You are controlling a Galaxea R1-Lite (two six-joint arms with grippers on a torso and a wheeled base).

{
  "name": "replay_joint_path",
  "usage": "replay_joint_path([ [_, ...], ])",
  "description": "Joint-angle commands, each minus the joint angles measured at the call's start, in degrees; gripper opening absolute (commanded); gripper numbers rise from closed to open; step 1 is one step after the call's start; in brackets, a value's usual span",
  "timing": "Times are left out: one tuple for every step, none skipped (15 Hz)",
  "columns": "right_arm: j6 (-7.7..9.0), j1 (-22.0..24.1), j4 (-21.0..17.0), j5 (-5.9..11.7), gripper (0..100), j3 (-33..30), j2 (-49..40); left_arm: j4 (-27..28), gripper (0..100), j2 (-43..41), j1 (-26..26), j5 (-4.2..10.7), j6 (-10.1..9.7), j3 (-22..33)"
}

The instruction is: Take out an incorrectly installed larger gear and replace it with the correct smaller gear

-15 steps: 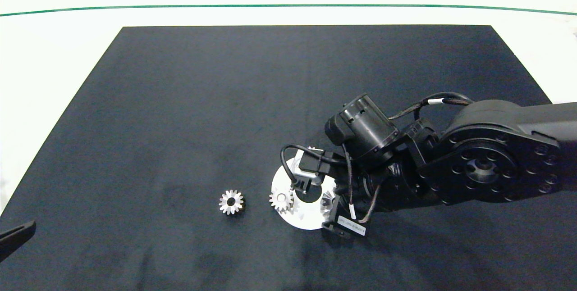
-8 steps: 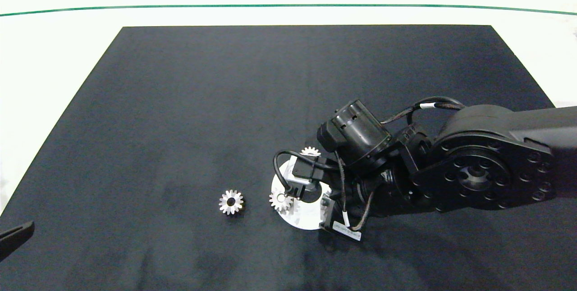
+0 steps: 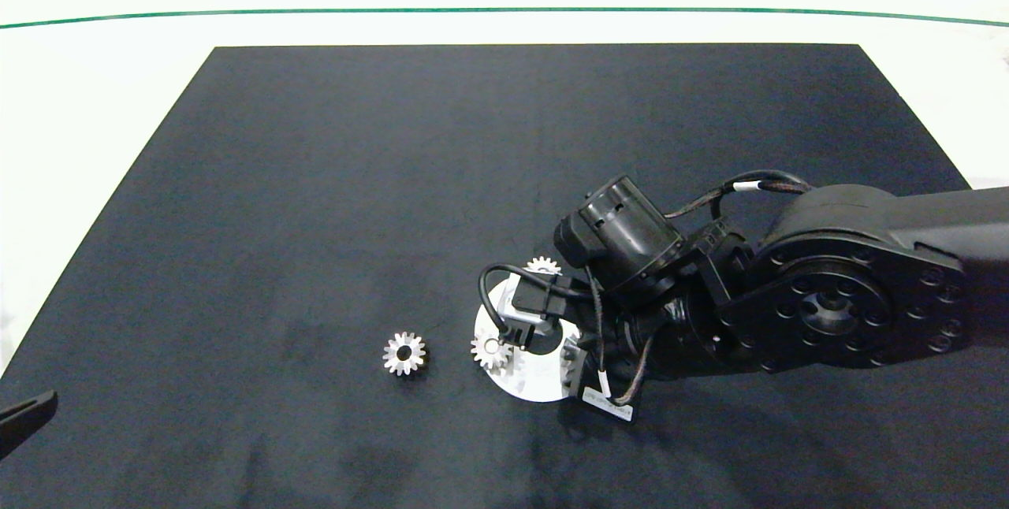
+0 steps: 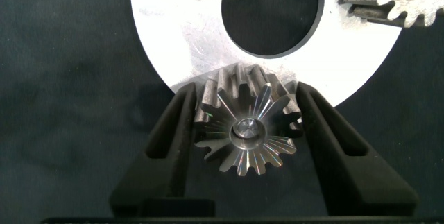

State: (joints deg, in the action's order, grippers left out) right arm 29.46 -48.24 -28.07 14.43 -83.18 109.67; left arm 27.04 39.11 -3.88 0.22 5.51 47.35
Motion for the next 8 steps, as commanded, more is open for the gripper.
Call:
replay_joint_path([
  [0.24,0.07,-0.14,0.07,51,0.03,-0.24,0.12,100,-0.17,0.01,0.04,0.03,-0.06],
  [0.24,0.07,-0.31,0.07,49,0.12,-0.42,0.12,100,-0.17,0.01,0.04,0.03,-0.06],
  [0.24,0.07,-0.40,0.07,48,0.21,-0.51,0.12,100,-0.17,0.01,0.04,0.03,-0.15],
  [0.24,0.16,-0.40,0.07,44,0.30,-0.51,0.12,100,-0.26,0.01,0.04,0.03,-0.24],
  [0.24,0.16,-0.40,0.07,43,0.30,-0.51,0.12,100,-0.26,0.01,0.04,0.03,-0.24],
  [0.24,0.16,-0.40,0.07,41,0.30,-0.51,0.12,100,-0.26,0.01,0.04,0.03,-0.24],
  [0.24,0.16,-0.49,0.16,38,0.30,-0.51,0.12,100,-0.26,0.01,0.04,0.03,-0.24],
  [0.24,0.16,-0.49,0.07,37,0.30,-0.42,0.12,100,-0.26,0.01,0.04,0.03,-0.24],
])
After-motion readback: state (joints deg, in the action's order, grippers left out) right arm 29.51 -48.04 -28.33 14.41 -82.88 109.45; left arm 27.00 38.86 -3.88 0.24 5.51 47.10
